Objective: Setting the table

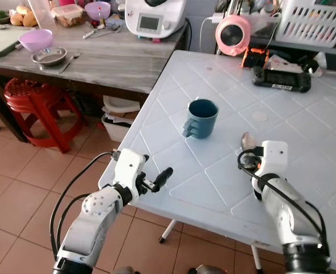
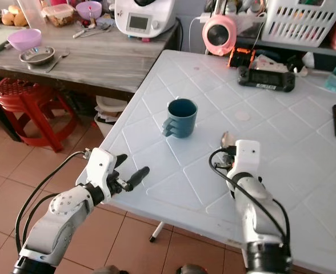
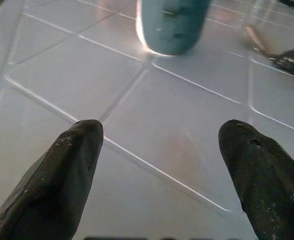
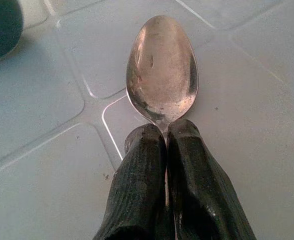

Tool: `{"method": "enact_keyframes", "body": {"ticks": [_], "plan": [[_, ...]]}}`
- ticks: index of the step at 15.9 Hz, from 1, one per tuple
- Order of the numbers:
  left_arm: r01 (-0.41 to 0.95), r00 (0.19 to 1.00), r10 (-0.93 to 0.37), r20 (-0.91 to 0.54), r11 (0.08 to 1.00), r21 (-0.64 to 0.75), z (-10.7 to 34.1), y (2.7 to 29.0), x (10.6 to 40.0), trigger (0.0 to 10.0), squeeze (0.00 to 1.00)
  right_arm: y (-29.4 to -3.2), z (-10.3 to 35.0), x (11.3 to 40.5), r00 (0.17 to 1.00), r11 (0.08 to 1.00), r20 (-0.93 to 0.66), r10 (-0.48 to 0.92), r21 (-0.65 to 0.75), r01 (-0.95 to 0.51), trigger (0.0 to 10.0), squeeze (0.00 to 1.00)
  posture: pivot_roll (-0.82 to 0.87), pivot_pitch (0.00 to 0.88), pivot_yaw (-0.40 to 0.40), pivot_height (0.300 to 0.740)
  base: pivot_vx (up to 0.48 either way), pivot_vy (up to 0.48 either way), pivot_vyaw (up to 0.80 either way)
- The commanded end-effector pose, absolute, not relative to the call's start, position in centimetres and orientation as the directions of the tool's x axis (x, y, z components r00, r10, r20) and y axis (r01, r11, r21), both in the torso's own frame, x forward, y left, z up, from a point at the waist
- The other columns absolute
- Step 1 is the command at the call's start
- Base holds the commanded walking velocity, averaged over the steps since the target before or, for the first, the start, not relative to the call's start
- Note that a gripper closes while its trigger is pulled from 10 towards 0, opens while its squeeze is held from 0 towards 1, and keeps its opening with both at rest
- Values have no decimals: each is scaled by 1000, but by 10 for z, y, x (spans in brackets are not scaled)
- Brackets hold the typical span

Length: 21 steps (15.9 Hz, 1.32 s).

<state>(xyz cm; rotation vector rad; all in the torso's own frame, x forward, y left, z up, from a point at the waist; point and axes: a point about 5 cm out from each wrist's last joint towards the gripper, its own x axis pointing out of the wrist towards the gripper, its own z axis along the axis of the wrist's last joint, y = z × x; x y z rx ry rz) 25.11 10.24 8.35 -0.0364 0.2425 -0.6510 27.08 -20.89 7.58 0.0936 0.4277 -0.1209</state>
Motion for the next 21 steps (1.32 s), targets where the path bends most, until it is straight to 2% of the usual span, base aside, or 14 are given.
{"method": "enact_keyframes", "body": {"ticks": [1,3,5,7,8,10,21], "plan": [[572,793,-577,-194,816,-91,89,107,255,10000,0,-211,49,254,832,975,-538,-134,78,208,0,0,-37,16,53,740,0,0,0],[532,827,-539,-160,842,-84,94,111,260,10000,0,-206,54,249,845,960,-510,-159,121,253,0,0,-36,16,50,740,0,0,0],[457,877,-463,-126,886,-74,99,121,268,10000,0,-196,67,244,881,965,-448,-152,124,229,0,0,-39,12,47,740,0,0,0],[400,907,-405,-118,914,-60,99,129,274,10000,0,-188,80,243,918,977,-372,-136,103,187,2275,0,-46,10,46,740,0,0,0],[384,914,-388,-114,922,-56,100,132,276,10000,0,-187,83,242,924,972,-356,-138,131,196,10000,0,-47,10,47,740,0,0,0],[376,919,-380,-105,925,-58,100,133,278,10000,0,-189,83,237,922,960,-350,-166,157,232,10000,0,-47,8,46,740,0,133,0],[393,912,-398,-100,917,-67,98,127,279,10000,0,-186,80,236,918,960,-368,-145,172,220,10000,0,-51,6,46,740,0,480,0]]}}
